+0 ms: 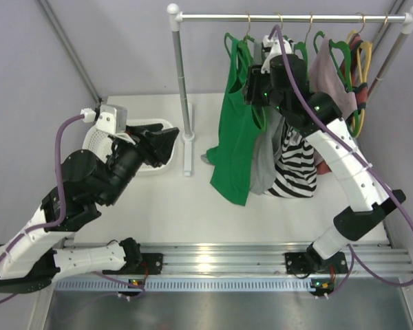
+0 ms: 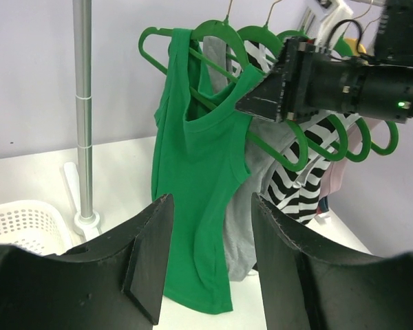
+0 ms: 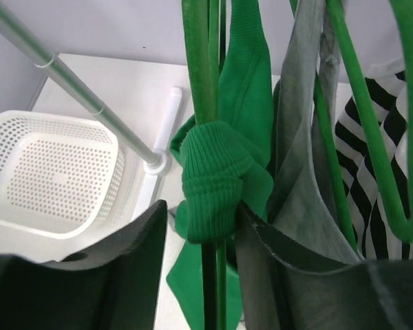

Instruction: Place the tank top on the hanger

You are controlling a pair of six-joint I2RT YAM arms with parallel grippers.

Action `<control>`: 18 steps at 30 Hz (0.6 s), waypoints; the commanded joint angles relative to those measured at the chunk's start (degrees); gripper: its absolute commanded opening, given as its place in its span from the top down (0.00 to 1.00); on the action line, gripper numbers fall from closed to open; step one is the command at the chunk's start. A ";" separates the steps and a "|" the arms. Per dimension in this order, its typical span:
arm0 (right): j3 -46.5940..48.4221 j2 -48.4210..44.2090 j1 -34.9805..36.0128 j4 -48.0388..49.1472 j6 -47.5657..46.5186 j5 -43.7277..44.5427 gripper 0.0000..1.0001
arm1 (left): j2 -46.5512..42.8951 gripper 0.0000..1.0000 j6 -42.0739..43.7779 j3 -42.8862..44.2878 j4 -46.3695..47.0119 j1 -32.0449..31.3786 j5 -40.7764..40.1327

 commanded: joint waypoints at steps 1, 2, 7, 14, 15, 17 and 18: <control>-1.81 -6.30 -0.72 4.25 0.69 -1.25 0.52 | 0.34 0.46 0.74 0.10 -0.88 0.00 -1.72; -2.68 -7.18 -0.64 4.87 0.77 -1.77 0.50 | 0.08 0.46 0.83 0.01 -1.15 0.00 -2.16; -7.17 -13.33 -0.72 5.31 1.48 -3.18 0.38 | -0.80 0.46 0.83 -0.17 -1.85 0.00 -3.84; -18.13 -24.67 -0.72 6.80 3.76 -6.69 0.28 | -0.80 0.46 -0.05 -0.60 -2.73 0.00 -4.72; -19.47 -26.08 -0.64 6.72 3.94 -7.04 0.26 | -0.63 0.46 -0.23 -0.87 -2.82 0.00 -4.89; -23.67 -30.56 -0.64 6.72 4.29 -8.27 0.23 | -0.36 0.46 -0.75 -1.31 -2.99 0.00 -5.15; -25.26 -32.23 -0.64 6.98 4.55 -8.97 0.21 | -0.19 0.46 -0.93 -1.92 -3.08 0.00 -5.24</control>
